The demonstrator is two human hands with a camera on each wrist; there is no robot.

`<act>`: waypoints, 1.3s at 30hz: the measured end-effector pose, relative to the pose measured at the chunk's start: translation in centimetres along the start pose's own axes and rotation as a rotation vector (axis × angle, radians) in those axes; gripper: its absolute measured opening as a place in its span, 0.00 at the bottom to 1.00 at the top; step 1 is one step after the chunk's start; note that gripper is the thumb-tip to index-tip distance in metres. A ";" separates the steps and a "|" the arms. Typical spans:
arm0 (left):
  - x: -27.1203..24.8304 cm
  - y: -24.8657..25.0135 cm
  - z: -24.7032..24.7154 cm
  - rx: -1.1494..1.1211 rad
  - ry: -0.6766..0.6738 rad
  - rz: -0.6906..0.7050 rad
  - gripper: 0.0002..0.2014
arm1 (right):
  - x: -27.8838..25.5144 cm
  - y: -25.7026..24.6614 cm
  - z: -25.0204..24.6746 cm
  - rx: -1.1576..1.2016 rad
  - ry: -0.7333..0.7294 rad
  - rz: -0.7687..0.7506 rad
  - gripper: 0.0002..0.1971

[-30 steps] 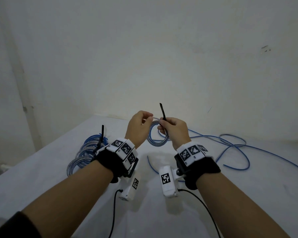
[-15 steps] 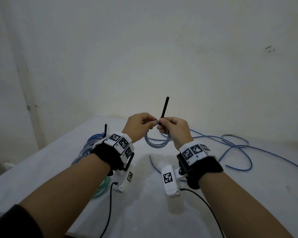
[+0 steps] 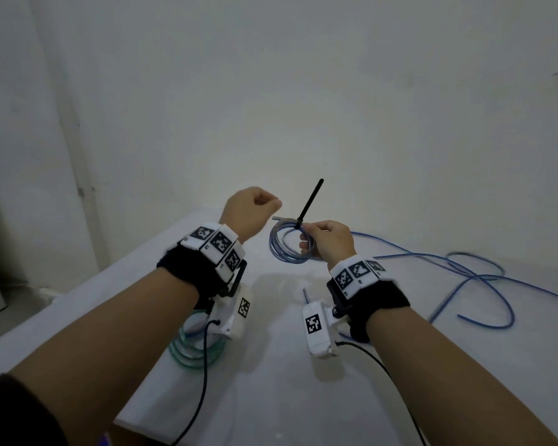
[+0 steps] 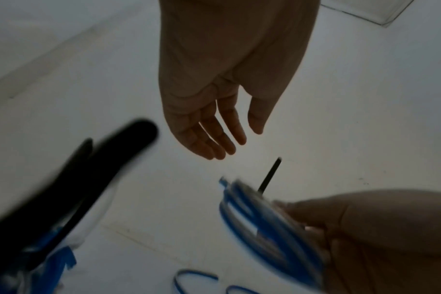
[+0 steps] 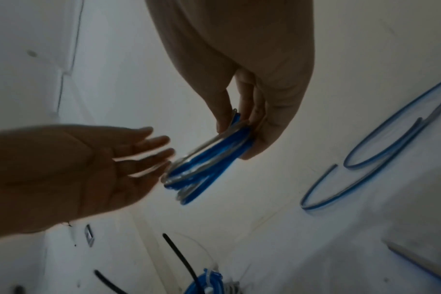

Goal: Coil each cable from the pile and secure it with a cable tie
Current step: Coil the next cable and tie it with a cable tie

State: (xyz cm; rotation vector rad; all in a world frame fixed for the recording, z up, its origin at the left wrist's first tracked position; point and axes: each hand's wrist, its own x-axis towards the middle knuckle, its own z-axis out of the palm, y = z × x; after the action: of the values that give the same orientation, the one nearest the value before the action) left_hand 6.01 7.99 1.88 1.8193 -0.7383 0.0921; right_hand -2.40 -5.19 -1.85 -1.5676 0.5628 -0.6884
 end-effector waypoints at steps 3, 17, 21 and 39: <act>1.1 0.2 -1.9 -0.011 0.016 -0.028 0.02 | 1.8 1.0 2.0 -0.142 -0.058 0.065 0.13; 3.9 -1.2 -1.4 0.177 -0.197 -0.109 0.04 | 6.9 5.5 6.9 -0.723 -0.347 0.185 0.18; 3.6 0.0 0.8 0.192 -0.253 -0.083 0.05 | 5.1 3.8 2.6 -0.958 -0.458 0.166 0.22; -3.4 2.3 14.0 0.480 -0.827 0.163 0.15 | -2.4 0.9 -14.0 -0.977 -0.512 0.029 0.06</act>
State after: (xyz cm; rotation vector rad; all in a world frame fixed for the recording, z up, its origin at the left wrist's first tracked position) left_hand -2.00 -3.25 -2.92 2.2547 -1.5443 -0.4395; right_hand -14.08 -13.40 -2.30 -2.5209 0.5529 0.0883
